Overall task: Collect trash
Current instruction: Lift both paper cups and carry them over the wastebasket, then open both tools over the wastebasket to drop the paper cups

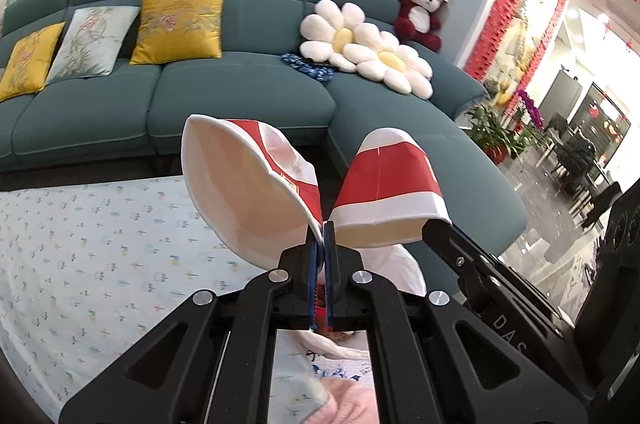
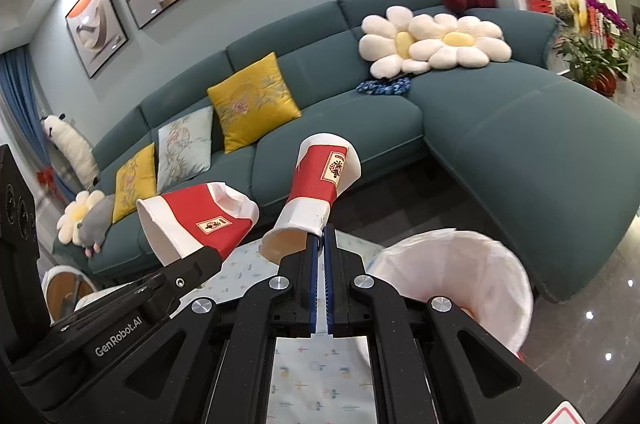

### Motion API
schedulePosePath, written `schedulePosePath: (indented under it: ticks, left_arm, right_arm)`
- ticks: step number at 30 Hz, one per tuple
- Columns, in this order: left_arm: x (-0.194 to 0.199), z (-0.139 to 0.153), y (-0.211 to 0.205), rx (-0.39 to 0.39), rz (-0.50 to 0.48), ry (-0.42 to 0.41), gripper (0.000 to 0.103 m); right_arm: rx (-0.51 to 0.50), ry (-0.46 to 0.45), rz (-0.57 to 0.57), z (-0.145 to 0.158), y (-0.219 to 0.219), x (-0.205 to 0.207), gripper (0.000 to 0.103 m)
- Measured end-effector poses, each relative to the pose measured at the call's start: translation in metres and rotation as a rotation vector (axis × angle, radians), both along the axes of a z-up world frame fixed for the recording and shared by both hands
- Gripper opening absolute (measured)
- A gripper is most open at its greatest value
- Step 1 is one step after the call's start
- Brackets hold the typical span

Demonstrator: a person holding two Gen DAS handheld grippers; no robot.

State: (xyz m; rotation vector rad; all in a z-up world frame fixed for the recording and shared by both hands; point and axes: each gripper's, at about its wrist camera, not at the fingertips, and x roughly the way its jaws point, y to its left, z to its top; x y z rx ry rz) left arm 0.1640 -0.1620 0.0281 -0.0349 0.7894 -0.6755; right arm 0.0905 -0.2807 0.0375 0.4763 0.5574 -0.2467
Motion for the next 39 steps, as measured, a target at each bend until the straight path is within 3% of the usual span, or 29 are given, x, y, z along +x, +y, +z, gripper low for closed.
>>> schedulePosePath:
  ticks: [12,25,26,29,35,39]
  left_arm:
    - [-0.025,-0.011,-0.053,0.031,-0.086,0.011,0.002]
    - [-0.022,-0.039,-0.072,0.05,-0.116,0.067,0.006]
    - [-0.021,-0.041,-0.072,0.051,-0.114,0.066,0.01]
    - [-0.018,-0.045,-0.068,0.05,-0.076,0.078,0.049]
    - [-0.016,-0.054,-0.057,0.072,-0.04,0.083,0.052]
    - [-0.019,-0.05,-0.047,0.081,-0.026,0.063,0.053]
  right_arm:
    - [0.025,0.009,-0.082,-0.013,-0.053,-0.038,0.003]
    - [0.063,0.061,-0.112,-0.042,-0.08,-0.046,0.003]
    - [0.065,0.067,-0.11,-0.045,-0.082,-0.045,0.003]
    - [0.068,0.108,-0.093,-0.055,-0.083,-0.037,0.009]
    - [0.059,0.155,-0.084,-0.071,-0.08,-0.036,0.015]
    - [0.057,0.177,-0.081,-0.073,-0.076,-0.041,0.03]
